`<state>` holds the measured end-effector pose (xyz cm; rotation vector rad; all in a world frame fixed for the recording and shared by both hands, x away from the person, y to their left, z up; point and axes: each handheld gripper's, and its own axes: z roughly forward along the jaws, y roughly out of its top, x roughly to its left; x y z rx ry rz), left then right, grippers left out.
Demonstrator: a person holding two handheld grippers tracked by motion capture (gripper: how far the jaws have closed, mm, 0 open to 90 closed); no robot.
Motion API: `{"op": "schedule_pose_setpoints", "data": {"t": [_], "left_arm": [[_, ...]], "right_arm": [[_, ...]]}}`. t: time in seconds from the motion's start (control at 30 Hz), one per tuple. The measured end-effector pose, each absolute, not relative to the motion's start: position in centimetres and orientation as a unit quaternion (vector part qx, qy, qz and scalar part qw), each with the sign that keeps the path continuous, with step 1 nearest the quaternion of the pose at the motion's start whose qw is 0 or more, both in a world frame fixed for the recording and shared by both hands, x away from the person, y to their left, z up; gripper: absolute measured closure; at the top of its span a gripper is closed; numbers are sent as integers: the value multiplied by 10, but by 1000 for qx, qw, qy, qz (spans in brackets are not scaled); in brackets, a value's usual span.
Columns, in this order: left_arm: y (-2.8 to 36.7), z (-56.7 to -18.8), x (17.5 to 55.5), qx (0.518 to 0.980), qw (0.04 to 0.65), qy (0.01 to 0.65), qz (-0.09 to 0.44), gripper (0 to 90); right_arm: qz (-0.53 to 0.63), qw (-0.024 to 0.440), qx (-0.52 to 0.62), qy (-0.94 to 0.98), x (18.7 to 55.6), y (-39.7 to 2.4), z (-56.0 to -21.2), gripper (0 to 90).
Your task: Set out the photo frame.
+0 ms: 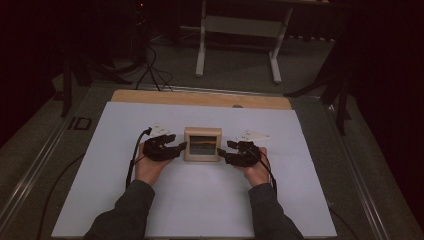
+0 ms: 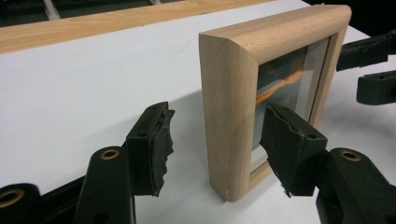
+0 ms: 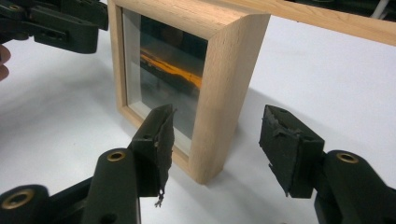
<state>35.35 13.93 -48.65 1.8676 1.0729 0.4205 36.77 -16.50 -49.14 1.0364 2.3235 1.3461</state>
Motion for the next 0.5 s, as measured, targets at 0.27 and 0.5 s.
{"op": "schedule_pose_setpoints", "data": {"t": [0.27,0.5], "left_arm": [[152,-482,339,762,452,428,174,424],[167,-482,323,767,447,423,184,422]], "right_arm": [[454,132,345,810,357,-172,-485,424],[443,139,341,817,347,-181,-487,416]]}}
